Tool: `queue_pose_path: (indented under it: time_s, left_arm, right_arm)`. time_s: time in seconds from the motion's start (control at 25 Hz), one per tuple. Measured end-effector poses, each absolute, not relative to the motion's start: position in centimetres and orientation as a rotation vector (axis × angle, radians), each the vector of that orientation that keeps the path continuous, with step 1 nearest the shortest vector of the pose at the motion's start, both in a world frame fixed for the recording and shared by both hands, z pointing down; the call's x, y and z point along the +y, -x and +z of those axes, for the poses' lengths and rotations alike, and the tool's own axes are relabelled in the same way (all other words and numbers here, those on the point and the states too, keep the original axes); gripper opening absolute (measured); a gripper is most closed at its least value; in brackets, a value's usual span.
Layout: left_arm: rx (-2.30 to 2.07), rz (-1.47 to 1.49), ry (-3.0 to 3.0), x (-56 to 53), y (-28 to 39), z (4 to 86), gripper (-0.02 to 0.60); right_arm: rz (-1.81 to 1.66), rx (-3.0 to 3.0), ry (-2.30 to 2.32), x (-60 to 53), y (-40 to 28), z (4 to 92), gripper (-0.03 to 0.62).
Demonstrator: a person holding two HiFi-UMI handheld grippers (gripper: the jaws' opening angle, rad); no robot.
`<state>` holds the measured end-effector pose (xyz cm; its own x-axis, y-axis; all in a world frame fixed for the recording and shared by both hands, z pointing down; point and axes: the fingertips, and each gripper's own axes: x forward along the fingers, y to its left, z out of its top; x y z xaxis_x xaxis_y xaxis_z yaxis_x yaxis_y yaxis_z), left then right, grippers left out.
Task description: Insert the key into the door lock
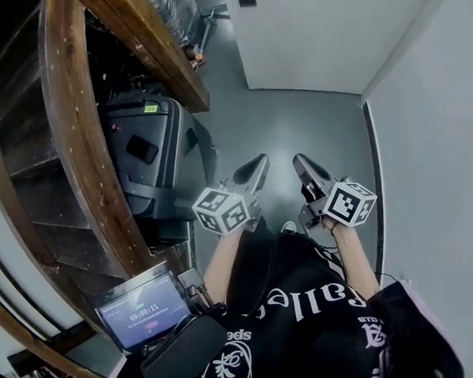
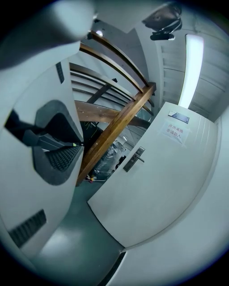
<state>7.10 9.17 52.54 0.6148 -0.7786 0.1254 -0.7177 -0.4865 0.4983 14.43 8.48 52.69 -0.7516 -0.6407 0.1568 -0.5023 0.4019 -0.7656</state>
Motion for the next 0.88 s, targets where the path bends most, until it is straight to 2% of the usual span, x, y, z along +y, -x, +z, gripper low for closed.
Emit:
queue_pose_path:
  time_s: [0.24, 0.88]
  left_arm:
    - [-1.221, -0.124, -2.312, 13.5, -8.4, 53.2, 0.005]
    - [-1.322, -0.114, -2.231, 17.4, -4.7, 55.6, 0.005]
  right_arm:
    - [-1.283, 2.523, 0.993, 11.6, -15.9, 53.6, 0.037]
    - [-1.255, 2.621, 1.0, 15.0, -14.5, 55.5, 0.037]
